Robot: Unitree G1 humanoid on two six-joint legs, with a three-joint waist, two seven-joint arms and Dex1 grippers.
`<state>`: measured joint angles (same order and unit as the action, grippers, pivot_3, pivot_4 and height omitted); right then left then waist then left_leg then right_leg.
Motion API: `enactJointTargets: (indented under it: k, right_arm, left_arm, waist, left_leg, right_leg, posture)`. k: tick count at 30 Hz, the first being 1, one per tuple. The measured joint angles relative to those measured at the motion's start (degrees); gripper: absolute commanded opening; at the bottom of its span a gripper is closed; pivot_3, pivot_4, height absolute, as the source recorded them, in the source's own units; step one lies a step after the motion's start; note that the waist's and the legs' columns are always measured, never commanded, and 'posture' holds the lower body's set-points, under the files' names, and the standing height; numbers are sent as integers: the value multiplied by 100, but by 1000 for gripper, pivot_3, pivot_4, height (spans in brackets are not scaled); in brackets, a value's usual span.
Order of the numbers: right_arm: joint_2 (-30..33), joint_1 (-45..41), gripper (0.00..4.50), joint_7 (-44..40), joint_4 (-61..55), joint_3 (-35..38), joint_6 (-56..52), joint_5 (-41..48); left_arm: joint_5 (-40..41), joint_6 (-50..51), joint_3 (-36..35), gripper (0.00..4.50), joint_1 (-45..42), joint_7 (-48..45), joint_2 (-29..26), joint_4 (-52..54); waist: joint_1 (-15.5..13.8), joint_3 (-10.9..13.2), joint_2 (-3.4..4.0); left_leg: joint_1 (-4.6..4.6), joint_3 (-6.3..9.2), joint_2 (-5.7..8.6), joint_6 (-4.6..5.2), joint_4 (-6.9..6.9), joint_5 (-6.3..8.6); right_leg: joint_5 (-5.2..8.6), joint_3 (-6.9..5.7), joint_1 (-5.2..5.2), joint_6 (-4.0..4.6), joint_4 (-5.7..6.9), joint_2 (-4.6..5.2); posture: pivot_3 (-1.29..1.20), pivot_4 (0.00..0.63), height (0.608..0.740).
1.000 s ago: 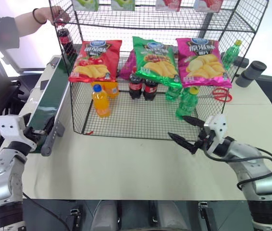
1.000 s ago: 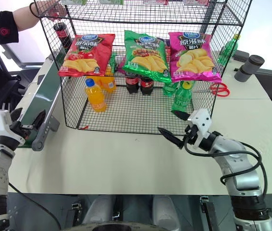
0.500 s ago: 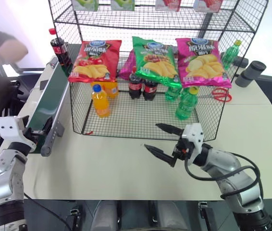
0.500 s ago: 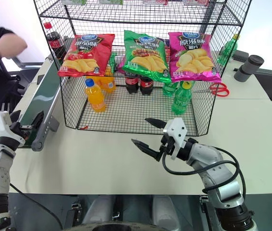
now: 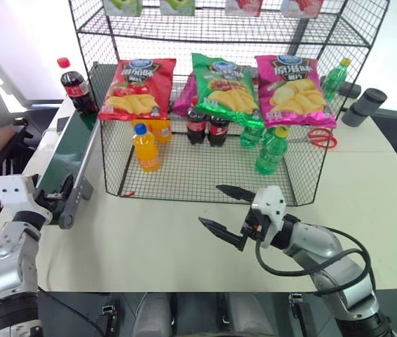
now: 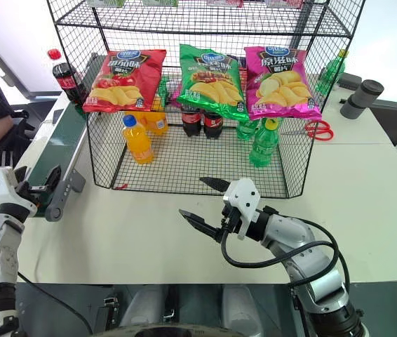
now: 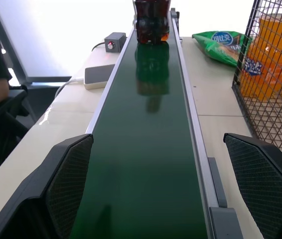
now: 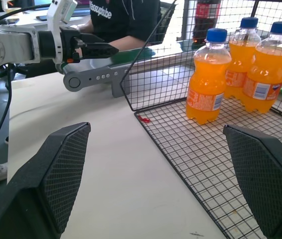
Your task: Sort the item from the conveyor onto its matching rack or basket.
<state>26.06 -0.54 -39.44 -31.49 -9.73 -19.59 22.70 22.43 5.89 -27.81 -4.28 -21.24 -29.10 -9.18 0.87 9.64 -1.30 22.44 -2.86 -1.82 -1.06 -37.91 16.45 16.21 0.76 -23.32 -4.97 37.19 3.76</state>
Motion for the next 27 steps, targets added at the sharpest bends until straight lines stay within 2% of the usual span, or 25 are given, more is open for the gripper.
enactJointTargets:
  k: [10,27]
  right_arm:
    - [-1,-51,4445,-22,-29,-119,-574,231]
    - [-128,-259,4445,-255,28,-122,-430,350]
  left_arm:
    - [2,-415,-2,4500,-111,18,195,-261]
    - [13,-754,-3,4500,-339,103,336,-826]
  waist:
    - [2,0,0]
    - [5,-1,-1]
  left_leg:
    - [2,0,0,0,1,0]
    - [3,1,1,1,2,0]
  right_leg:
    - [0,-1,-2,0,-2,1]
    - [-2,-4,-2,-2,-2,1]
  posture:
    - [0,150,740]
    - [0,150,740]
